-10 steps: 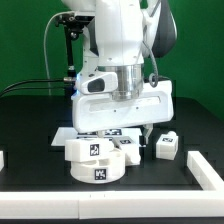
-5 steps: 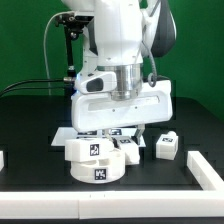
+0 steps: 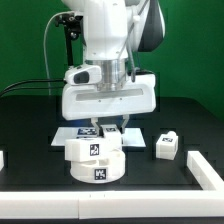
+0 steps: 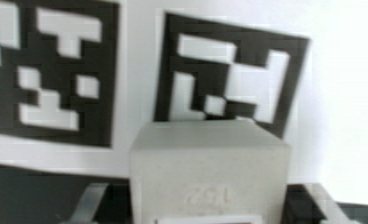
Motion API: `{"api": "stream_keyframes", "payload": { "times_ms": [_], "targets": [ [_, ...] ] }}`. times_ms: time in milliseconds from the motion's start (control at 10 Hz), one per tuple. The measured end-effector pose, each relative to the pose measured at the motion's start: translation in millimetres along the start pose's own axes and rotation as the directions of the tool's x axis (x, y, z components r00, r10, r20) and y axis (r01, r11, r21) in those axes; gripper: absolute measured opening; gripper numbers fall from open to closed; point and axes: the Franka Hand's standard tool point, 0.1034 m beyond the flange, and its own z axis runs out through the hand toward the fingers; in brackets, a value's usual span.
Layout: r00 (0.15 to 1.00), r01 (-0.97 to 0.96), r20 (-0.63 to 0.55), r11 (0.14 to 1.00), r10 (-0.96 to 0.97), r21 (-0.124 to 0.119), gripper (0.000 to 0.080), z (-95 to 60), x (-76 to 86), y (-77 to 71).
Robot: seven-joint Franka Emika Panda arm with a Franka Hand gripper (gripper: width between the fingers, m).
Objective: Assemble stool
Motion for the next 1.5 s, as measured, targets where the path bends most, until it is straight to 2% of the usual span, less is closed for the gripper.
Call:
{"api": "stream_keyframes", "payload": {
  "times_ms": [100,400,700,800,900,1100,1200,1500],
  "targets": [
    [1.000,-0.014,-0.007,1.000,0.014,-0.001,0.0333,0.0,4.4,8.7],
    [0.999,-0.009,-0.041,1.000,0.009,-0.007,0.0333,2.1,15.1,8.4],
    [0.999,-0.009,-0.041,1.000,0.009,-0.007,0.0333,2.1,15.0,8.4],
    [0.999,-0.010,-0.039,1.000,0.010,-0.007,0.0531,1.3,15.0,8.8],
    [0.999,-0.037,0.008,0.999,0.037,0.005,0.0612,-6.4,13.9,10.4],
    [0.998,-0.043,0.036,0.999,0.042,0.012,0.0644,-40.4,35.8,14.2],
    [0.999,-0.035,0.031,0.999,0.035,0.012,0.0644,-45.8,44.9,16.3],
    [0.999,-0.042,0.034,0.999,0.041,0.013,0.0649,-43.2,42.8,15.2]
  ]
}}
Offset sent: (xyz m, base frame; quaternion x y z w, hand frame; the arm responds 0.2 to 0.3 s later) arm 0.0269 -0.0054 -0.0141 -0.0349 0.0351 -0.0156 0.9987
